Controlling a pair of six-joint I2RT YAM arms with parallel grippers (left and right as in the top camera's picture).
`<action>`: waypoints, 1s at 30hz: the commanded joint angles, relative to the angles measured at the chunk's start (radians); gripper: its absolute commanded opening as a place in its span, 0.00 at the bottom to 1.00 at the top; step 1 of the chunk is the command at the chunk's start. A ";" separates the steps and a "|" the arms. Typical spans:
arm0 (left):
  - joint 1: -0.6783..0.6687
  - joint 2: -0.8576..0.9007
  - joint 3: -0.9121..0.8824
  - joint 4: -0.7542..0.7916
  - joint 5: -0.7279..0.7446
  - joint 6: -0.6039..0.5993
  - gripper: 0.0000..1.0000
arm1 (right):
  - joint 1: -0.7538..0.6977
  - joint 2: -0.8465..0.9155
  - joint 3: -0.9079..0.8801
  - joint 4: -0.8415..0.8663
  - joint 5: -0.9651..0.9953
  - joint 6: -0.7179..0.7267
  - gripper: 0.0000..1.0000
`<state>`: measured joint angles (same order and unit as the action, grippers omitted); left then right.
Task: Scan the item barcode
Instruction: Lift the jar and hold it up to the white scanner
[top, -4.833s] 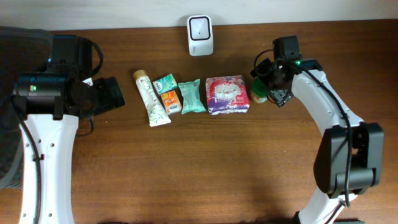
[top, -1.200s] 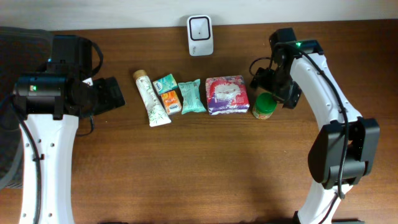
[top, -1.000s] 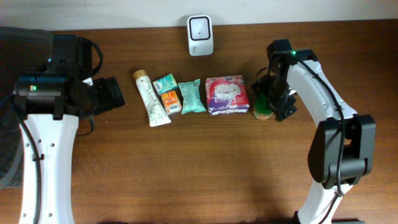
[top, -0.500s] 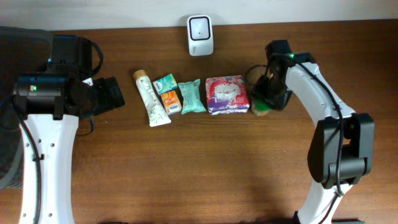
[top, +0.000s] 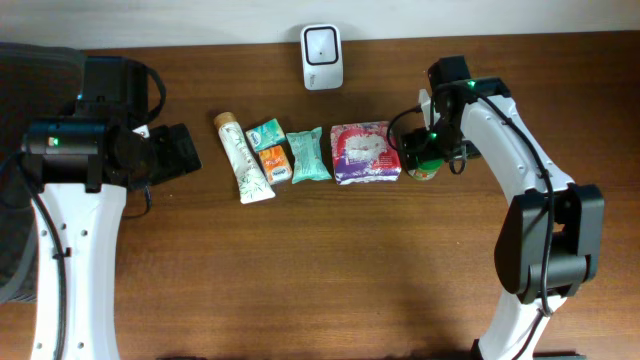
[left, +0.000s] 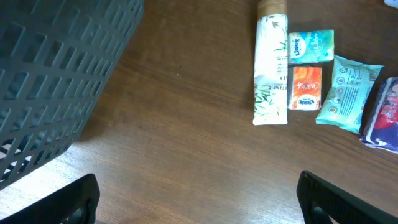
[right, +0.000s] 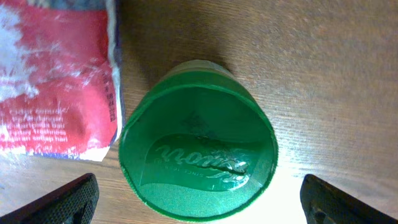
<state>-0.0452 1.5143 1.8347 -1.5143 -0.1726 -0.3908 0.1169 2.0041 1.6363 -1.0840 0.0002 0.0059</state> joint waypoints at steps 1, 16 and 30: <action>0.003 -0.012 0.005 0.002 -0.005 -0.013 0.99 | 0.007 0.000 0.004 -0.001 -0.006 0.270 0.99; 0.003 -0.012 0.005 0.002 -0.005 -0.013 0.99 | 0.006 0.001 0.053 0.050 -0.127 0.644 0.98; 0.003 -0.012 0.005 0.002 -0.005 -0.013 0.99 | 0.007 0.065 0.050 0.041 -0.035 0.845 0.99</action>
<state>-0.0452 1.5143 1.8347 -1.5143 -0.1726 -0.3904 0.1169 2.0186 1.6691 -1.0595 -0.0444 0.8261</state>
